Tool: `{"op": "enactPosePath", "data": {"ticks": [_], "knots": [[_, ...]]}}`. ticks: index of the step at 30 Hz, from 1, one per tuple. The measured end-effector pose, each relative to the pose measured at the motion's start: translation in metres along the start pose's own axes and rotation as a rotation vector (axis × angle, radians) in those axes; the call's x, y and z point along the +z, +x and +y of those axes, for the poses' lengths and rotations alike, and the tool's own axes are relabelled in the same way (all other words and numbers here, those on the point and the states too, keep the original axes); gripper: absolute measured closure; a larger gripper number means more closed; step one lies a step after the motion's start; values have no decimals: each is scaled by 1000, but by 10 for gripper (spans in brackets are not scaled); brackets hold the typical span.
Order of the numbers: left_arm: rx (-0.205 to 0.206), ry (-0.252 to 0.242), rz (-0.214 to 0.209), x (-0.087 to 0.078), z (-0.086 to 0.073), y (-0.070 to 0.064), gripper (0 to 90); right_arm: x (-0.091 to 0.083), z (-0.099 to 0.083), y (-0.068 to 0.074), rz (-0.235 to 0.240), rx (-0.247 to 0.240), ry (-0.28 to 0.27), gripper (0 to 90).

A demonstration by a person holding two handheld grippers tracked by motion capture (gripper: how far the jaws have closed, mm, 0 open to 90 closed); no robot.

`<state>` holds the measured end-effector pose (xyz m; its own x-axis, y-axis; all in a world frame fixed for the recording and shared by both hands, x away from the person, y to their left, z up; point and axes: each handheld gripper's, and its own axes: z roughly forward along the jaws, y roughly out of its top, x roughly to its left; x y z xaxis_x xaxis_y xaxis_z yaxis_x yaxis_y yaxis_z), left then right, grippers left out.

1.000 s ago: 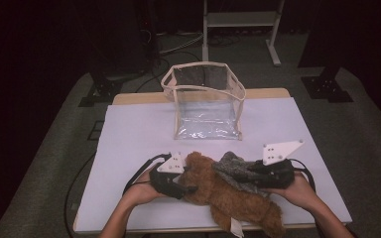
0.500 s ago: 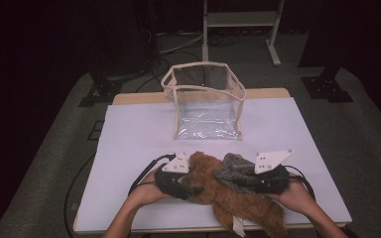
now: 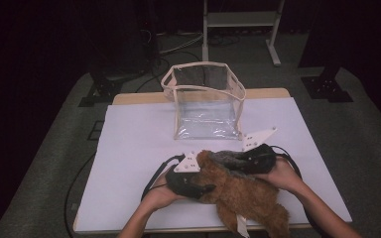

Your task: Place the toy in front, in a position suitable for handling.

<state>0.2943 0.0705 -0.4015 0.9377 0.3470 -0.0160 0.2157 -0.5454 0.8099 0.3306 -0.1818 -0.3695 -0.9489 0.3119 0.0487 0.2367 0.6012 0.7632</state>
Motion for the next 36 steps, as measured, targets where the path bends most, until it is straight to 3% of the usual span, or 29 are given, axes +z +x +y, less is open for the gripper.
{"op": "enactPosePath", "data": {"ticks": [5, 12, 17, 21, 25, 29, 32, 36], "knots": [[29, 18, 12, 0, 3, 1, 371, 6, 18, 15, 60, -30, -49, 810], [91, 23, -16, -10, -3, 7, 360, -6, -6, 9, 32, 8, -6, 810], [108, 41, -26, -11, -5, 8, 358, 8, 10, 8, 23, -26, -12, 808], [97, 42, -24, -12, -7, 10, 356, 25, 22, 1, 40, 4, -53, 807], [95, 40, -17, -13, -9, 13, 359, 19, 16, 3, 50, 27, -61, 807], [72, 31, -4, -11, -9, 16, 368, -7, 5, 22, 65, 37, -63, 804], [60, 34, 10, -10, -6, 19, 373, -20, 2, 41, 62, 12, -72, 804], [50, 36, 16, -9, -4, 20, 369, -18, -4, 53, 19, -26, -17, 806]]}}
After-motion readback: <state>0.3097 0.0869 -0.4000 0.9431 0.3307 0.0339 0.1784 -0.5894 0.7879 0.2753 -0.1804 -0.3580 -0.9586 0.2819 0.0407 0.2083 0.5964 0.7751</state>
